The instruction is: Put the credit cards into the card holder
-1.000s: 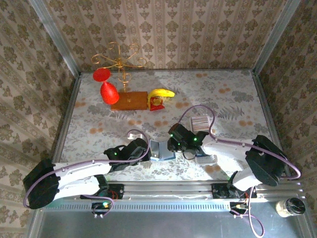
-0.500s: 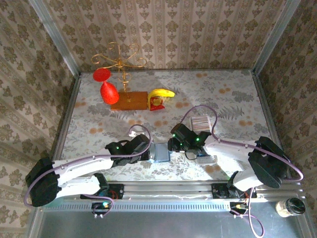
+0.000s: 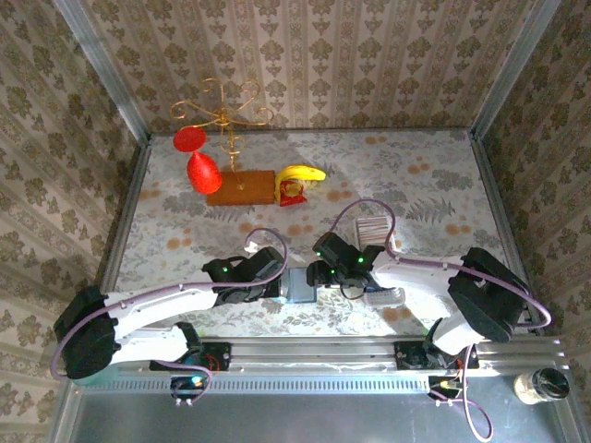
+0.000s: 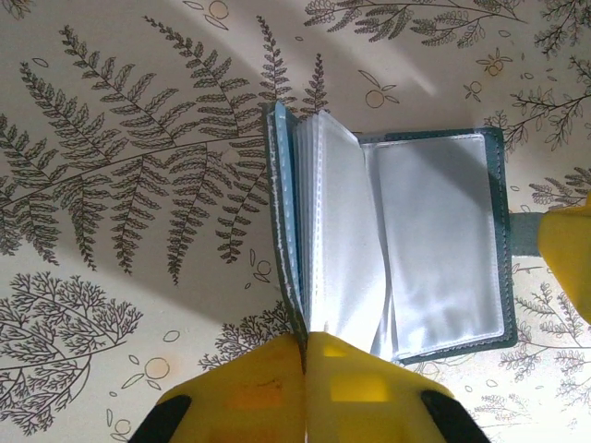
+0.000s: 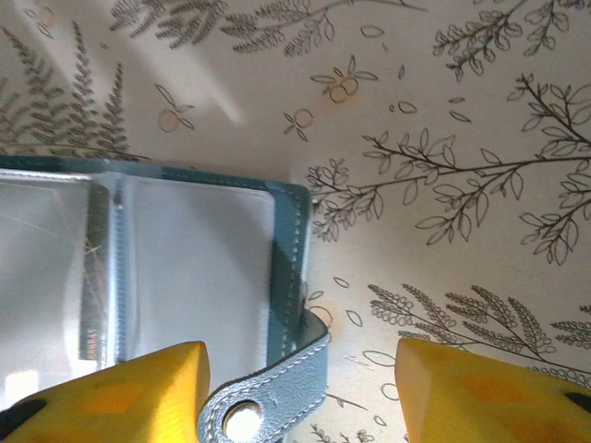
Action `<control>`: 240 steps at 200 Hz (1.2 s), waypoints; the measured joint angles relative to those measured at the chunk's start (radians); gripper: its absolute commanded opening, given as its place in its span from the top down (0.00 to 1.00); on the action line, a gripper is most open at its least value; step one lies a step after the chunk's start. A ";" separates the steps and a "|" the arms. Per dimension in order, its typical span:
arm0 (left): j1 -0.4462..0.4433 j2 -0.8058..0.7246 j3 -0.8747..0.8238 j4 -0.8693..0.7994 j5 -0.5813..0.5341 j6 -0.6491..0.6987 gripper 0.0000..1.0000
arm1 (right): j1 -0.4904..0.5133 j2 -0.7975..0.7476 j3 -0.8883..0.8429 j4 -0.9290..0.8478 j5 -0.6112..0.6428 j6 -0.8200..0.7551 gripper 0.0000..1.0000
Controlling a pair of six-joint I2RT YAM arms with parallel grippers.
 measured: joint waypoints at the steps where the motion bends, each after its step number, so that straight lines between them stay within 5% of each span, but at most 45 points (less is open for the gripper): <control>1: 0.000 0.000 0.000 -0.001 0.000 0.000 0.93 | 0.000 0.000 0.000 -0.001 0.000 0.000 0.52; 46: 0.000 -0.006 0.003 -0.016 -0.003 0.003 0.93 | 0.005 -0.006 0.002 -0.022 0.014 0.000 0.67; 149: 0.000 -0.013 0.003 -0.019 -0.003 0.003 0.93 | 0.005 -0.093 -0.037 -0.048 0.044 0.000 0.74; 206: 0.000 -0.013 0.003 -0.018 -0.002 0.003 0.93 | 0.010 -0.108 -0.044 -0.014 0.032 0.002 0.47; 240: 0.000 -0.013 0.003 -0.018 -0.002 0.003 0.93 | 0.027 -0.130 -0.030 -0.002 0.022 -0.006 0.43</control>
